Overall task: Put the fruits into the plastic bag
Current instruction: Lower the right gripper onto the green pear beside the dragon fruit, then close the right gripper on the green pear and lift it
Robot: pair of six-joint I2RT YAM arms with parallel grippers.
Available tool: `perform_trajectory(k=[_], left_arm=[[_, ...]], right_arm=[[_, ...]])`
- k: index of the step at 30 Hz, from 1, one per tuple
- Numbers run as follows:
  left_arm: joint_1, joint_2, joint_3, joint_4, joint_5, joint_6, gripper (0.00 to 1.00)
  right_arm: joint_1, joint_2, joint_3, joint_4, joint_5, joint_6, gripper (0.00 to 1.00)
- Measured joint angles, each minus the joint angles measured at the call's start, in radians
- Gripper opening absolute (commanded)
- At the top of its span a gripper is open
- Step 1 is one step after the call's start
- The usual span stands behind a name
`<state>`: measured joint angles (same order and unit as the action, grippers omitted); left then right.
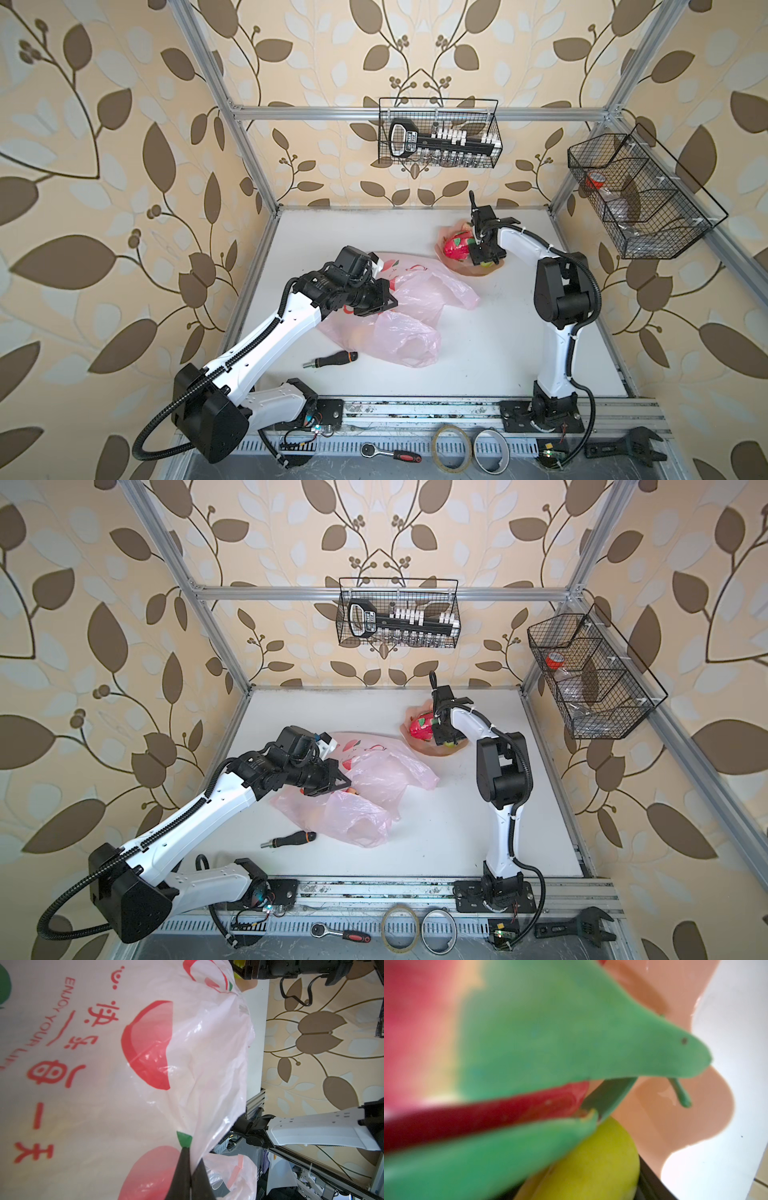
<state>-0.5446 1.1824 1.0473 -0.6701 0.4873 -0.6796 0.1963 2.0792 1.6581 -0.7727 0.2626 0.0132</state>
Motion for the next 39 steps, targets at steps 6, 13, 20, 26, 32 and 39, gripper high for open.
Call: perform_trajectory(k=[6,13,20,26,32,39], left_arm=[[0.0,-0.002,0.0,0.0,0.0,0.0,0.0],[0.0,-0.002,0.0,0.001,0.0,0.0,0.0],[0.0,-0.003,0.0,0.001,0.0,0.0,0.0],[0.0,-0.004,-0.004,0.002,0.001,0.0,0.0],[0.0,-0.004,-0.004,0.002,0.001,0.0,0.0],[0.0,-0.004,-0.004,0.002,0.002,0.0,0.0]], right_arm=[[0.0,-0.103,-0.037,0.022,-0.001,0.01,0.51],[0.0,-0.208,-0.081,0.045,-0.012,0.031,0.49],[0.0,-0.338,-0.15,0.06,-0.053,0.071,0.49],[0.002,-0.39,-0.164,0.07,-0.077,0.089,0.48],[0.006,-0.405,-0.203,0.071,-0.099,0.101,0.48],[0.005,-0.516,-0.32,0.091,-0.156,0.148,0.48]])
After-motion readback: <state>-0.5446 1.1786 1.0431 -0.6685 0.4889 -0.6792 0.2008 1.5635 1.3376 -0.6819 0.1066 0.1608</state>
